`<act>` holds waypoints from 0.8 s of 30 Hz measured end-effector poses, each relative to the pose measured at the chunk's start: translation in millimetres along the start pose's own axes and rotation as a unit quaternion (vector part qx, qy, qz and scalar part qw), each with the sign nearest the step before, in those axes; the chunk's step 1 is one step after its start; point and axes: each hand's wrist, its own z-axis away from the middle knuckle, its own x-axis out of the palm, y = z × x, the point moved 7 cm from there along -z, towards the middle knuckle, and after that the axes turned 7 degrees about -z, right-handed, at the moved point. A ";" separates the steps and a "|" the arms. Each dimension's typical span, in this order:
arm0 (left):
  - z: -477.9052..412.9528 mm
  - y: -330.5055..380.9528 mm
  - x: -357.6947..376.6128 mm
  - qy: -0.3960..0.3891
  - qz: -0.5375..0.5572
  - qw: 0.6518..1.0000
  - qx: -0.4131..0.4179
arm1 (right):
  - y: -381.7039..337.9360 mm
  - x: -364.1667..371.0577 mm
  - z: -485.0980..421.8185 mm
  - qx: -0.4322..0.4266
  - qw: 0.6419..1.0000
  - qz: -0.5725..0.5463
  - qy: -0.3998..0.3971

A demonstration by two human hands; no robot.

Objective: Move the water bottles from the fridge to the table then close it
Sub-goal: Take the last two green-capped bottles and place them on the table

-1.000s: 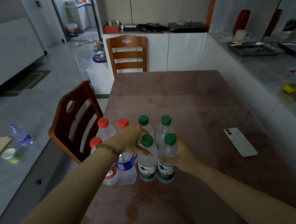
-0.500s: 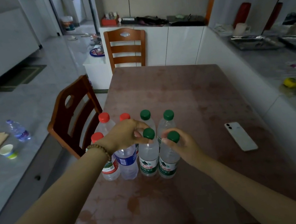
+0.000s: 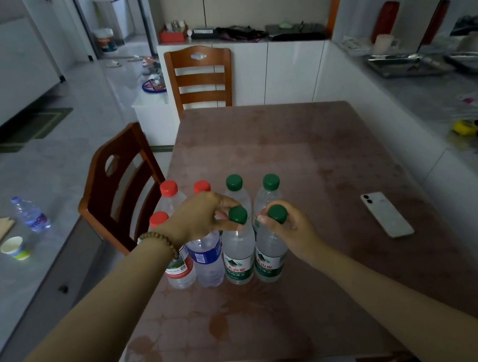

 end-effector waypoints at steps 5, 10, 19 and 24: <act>2.9 0.8 -0.3 0.022 -0.012 1.000 0.001 | 0.8 0.0 -2.2 0.008 1.000 0.006 -0.010; 6.5 2.6 -0.3 0.032 -0.031 0.999 -0.006 | 5.9 0.3 -1.6 0.032 0.999 -0.002 -0.033; 12.6 12.5 -5.7 0.026 -0.095 0.995 -0.011 | 8.3 -12.5 25.6 0.104 0.993 0.054 0.011; 21.3 50.3 -18.0 0.101 -0.105 0.983 0.107 | -11.8 -31.0 79.5 0.147 0.972 0.160 0.088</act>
